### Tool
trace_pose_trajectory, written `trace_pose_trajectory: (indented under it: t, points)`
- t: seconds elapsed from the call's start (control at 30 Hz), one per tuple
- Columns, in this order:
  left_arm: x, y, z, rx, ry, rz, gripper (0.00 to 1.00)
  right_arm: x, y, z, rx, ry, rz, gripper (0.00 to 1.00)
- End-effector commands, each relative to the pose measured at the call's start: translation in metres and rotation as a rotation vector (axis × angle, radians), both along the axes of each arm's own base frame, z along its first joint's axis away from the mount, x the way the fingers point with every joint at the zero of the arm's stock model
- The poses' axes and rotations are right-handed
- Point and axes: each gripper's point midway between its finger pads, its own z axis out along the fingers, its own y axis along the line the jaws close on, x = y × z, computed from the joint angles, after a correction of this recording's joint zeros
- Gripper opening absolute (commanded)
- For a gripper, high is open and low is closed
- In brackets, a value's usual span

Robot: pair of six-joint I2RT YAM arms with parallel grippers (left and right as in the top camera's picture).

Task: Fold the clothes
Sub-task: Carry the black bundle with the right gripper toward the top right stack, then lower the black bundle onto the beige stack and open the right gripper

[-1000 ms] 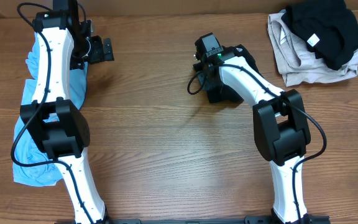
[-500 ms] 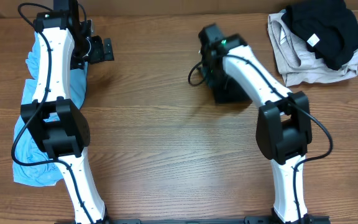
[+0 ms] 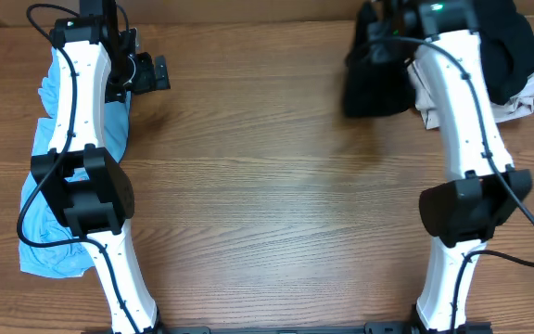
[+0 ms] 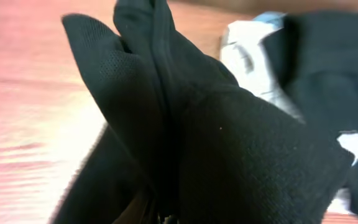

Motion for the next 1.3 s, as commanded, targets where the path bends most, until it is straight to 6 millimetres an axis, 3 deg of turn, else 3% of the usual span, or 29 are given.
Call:
trace_pose_trajectory:
  t: [0.0, 0.23, 0.47, 0.6, 0.77, 0.87, 1.17, 1.27]
  points:
    - [0.000, -0.005, -0.008, 0.007, 0.014, -0.021, 1.00, 0.001, -0.043, 0.071, -0.111, -0.167, -0.041, 0.04]
    - [0.001, -0.006, -0.008, 0.007, 0.012, -0.023, 1.00, 0.010, -0.109, 0.148, -0.327, -0.356, -0.040, 0.04]
    - [-0.002, -0.005, -0.008, 0.015, 0.024, -0.026, 1.00, 0.021, -0.177, 0.186, -0.461, -0.478, -0.077, 0.04]
    - [-0.003, 0.002, -0.009, 0.054, 0.026, -0.034, 1.00, 0.030, -0.207, 0.191, -0.451, -0.531, -0.007, 0.04]
    - [-0.001, 0.002, -0.009, 0.055, 0.021, -0.034, 1.00, 0.043, -0.241, 0.183, -0.438, -0.599, 0.199, 0.04]
    - [0.001, 0.001, -0.008, 0.053, 0.012, -0.022, 1.00, 0.049, -0.260, 0.162, -0.451, -0.584, 0.263, 0.04]
    - [0.010, 0.000, -0.006, 0.054, -0.025, -0.014, 1.00, 0.075, -0.275, 0.081, -0.398, -0.484, 0.342, 0.04]
    - [0.012, -0.001, -0.006, 0.054, -0.032, -0.015, 1.00, 0.081, -0.273, 0.064, -0.383, -0.465, 0.349, 0.04]
